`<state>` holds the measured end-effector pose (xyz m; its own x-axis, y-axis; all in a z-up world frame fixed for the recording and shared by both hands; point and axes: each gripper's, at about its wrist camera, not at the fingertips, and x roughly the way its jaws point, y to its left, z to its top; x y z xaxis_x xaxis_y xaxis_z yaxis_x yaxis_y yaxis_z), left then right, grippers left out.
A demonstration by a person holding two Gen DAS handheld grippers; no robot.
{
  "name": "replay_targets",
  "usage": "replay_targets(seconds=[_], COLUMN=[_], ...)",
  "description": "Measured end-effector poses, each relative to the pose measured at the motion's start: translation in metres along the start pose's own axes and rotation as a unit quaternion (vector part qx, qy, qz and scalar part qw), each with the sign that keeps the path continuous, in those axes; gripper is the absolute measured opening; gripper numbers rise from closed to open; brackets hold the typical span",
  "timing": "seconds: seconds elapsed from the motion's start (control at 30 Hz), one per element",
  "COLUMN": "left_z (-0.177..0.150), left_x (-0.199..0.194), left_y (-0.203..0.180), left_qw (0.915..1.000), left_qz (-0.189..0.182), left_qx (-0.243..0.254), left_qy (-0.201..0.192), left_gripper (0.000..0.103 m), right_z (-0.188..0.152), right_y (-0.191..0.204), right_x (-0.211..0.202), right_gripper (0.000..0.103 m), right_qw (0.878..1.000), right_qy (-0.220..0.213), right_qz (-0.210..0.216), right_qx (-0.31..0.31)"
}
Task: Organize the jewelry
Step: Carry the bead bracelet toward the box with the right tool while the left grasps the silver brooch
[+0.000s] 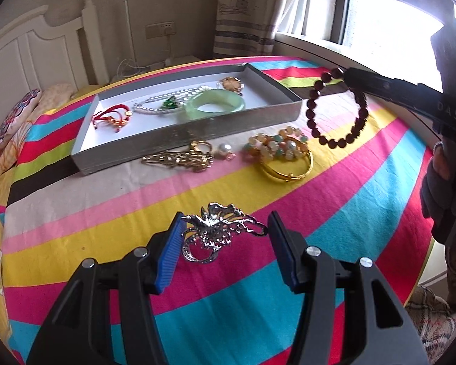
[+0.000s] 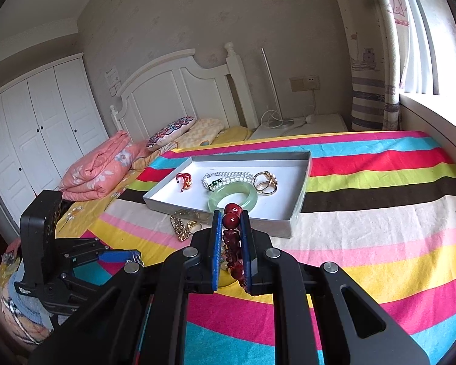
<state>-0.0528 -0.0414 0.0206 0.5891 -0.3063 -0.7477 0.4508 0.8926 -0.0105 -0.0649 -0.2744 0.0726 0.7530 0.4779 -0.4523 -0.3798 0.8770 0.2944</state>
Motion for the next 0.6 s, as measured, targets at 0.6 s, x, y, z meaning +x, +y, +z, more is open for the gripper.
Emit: replay_targets(seconds=[0.6], left_z=[0.056], left_x=[-0.007], left_y=[0.048], left_qw=[0.9957], left_qz=[0.059], left_qx=[-0.058], left_qy=[-0.042], left_gripper=[0.055], right_z=[0.056], right_y=[0.022], right_x=[0.044], right_gripper=[0.013], right_qw=[0.998], right_qy=[0.0], right_qz=[-0.006], right_qx=[-0.058])
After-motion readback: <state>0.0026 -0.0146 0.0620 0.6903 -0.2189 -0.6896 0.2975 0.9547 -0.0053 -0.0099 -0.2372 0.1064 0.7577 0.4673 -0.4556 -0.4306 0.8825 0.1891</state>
